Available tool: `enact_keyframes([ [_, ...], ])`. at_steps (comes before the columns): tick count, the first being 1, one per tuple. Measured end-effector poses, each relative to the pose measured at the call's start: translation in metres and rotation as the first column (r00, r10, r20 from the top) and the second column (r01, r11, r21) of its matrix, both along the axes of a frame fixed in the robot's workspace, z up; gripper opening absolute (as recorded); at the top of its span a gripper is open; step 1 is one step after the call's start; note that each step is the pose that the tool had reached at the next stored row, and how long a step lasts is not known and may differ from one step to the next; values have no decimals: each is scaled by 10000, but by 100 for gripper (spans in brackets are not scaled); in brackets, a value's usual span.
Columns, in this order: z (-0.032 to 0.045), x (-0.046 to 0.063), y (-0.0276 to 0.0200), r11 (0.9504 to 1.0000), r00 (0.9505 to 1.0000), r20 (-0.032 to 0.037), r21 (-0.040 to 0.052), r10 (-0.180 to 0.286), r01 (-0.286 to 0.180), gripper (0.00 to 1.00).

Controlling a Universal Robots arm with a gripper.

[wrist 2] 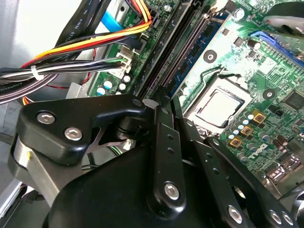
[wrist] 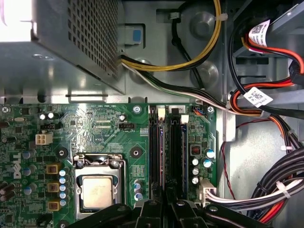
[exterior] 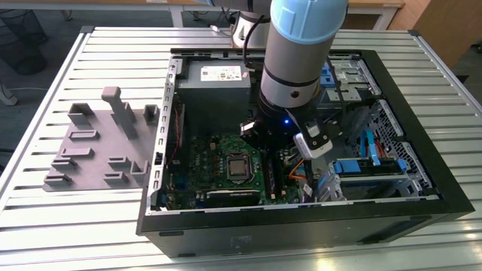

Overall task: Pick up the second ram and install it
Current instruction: 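Insert the second ram into the second slot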

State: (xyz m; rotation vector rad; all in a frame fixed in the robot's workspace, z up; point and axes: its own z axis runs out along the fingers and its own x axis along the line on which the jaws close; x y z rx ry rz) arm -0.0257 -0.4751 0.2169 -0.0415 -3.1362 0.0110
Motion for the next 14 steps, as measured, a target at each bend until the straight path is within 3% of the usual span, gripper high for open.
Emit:
enact_keyframes([
  [14, -45, -1, 7, 10000, 10000, -2, 5, -1, 1, 14],
])
